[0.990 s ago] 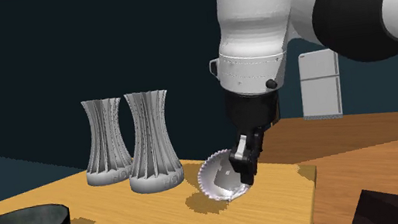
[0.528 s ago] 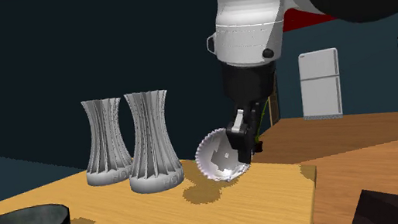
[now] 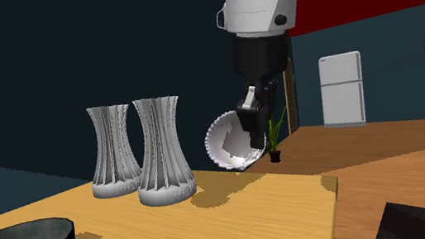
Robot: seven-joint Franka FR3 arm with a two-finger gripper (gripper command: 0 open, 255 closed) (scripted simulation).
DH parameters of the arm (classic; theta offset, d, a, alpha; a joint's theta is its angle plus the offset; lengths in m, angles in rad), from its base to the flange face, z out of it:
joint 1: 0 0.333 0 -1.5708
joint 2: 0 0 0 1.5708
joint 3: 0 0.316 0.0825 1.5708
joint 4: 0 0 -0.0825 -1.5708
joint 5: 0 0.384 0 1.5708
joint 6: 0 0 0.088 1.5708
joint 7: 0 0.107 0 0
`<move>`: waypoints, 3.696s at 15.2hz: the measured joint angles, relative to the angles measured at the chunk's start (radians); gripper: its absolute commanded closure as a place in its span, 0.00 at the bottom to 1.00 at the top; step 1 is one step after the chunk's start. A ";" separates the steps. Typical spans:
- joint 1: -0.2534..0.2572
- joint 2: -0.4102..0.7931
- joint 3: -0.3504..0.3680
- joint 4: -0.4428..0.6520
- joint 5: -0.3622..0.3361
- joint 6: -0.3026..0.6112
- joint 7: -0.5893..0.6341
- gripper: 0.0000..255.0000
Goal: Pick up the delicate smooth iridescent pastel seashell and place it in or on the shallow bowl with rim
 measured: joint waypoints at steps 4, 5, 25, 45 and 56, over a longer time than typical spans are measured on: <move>0.011 -0.024 -0.024 0.027 0.007 -0.049 -0.024 1.00; 0.003 -0.011 -0.015 0.044 0.002 -0.053 -0.017 1.00; 0.136 1.126 0.251 1.033 -0.820 -0.510 0.562 1.00; 0.424 1.451 0.104 1.417 -0.975 -0.570 0.555 1.00; 0.422 1.450 0.105 1.413 -0.975 -0.568 0.558 0.00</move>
